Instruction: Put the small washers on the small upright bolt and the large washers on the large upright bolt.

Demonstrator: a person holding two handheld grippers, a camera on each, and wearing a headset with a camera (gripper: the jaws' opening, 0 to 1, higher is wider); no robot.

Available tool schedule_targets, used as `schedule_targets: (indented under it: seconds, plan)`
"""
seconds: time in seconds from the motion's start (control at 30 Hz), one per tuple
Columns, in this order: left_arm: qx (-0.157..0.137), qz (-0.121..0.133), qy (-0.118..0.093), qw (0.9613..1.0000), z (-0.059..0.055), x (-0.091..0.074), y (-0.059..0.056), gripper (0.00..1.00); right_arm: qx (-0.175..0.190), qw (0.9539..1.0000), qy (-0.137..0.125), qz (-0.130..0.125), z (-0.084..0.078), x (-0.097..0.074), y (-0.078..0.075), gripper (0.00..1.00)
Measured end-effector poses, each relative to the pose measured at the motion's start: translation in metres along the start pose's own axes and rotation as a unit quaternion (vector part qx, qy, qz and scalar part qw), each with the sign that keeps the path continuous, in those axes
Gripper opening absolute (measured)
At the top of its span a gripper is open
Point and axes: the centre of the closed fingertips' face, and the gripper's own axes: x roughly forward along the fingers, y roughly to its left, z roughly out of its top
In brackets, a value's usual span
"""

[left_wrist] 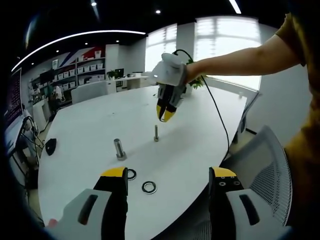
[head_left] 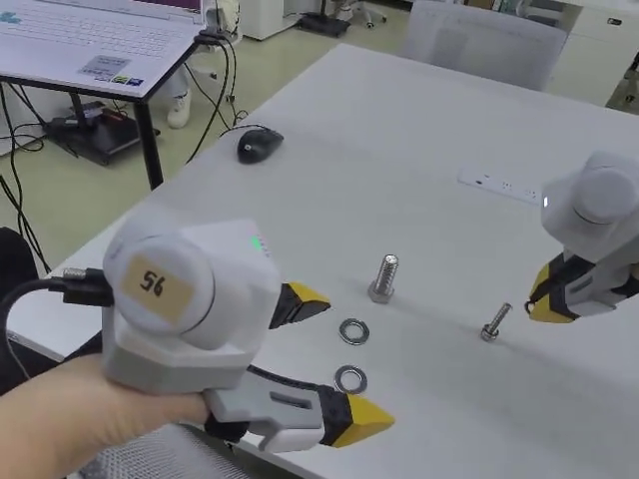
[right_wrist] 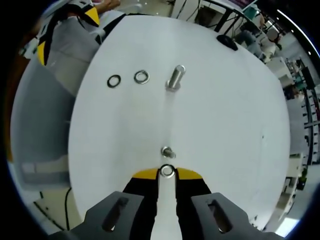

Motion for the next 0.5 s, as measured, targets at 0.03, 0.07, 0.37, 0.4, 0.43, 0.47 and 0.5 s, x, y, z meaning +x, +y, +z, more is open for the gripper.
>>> schedule_targets:
  seconds: [0.03, 0.07, 0.37, 0.4, 0.43, 0.47, 0.5]
  plan:
    - [-0.001, 0.001, 0.000, 1.0000, 0.000, 0.000, 0.000, 0.65, 0.000, 1.0000, 0.000, 0.001, 0.001, 0.001, -0.001, 0.12]
    - [-0.001, 0.003, 0.000, 1.0000, 0.000, -0.001, 0.001, 0.65, -0.001, 1.0000, 0.000, 0.000, 0.001, 0.002, -0.003, 0.12]
    - [-0.008, 0.009, 0.005, 0.9999, -0.003, -0.002, 0.005, 0.64, -0.010, 0.9999, 0.000, 0.009, 0.006, 0.013, -0.007, 0.12]
    - [-0.008, 0.009, 0.005, 0.9999, -0.003, -0.002, 0.005, 0.64, -0.010, 0.9999, 0.000, 0.010, 0.006, 0.013, -0.007, 0.12]
    - [-0.008, 0.009, 0.005, 0.9999, -0.003, -0.002, 0.005, 0.64, -0.011, 0.9999, 0.001, 0.010, 0.006, 0.014, -0.007, 0.12]
    - [-0.008, 0.009, 0.006, 0.9999, -0.003, -0.002, 0.005, 0.64, -0.011, 0.9999, 0.000, 0.011, 0.007, 0.014, -0.007, 0.12]
    - [-0.009, 0.008, 0.006, 0.9999, -0.004, -0.002, 0.005, 0.64, -0.010, 0.9999, 0.000, 0.012, 0.007, 0.015, -0.007, 0.12]
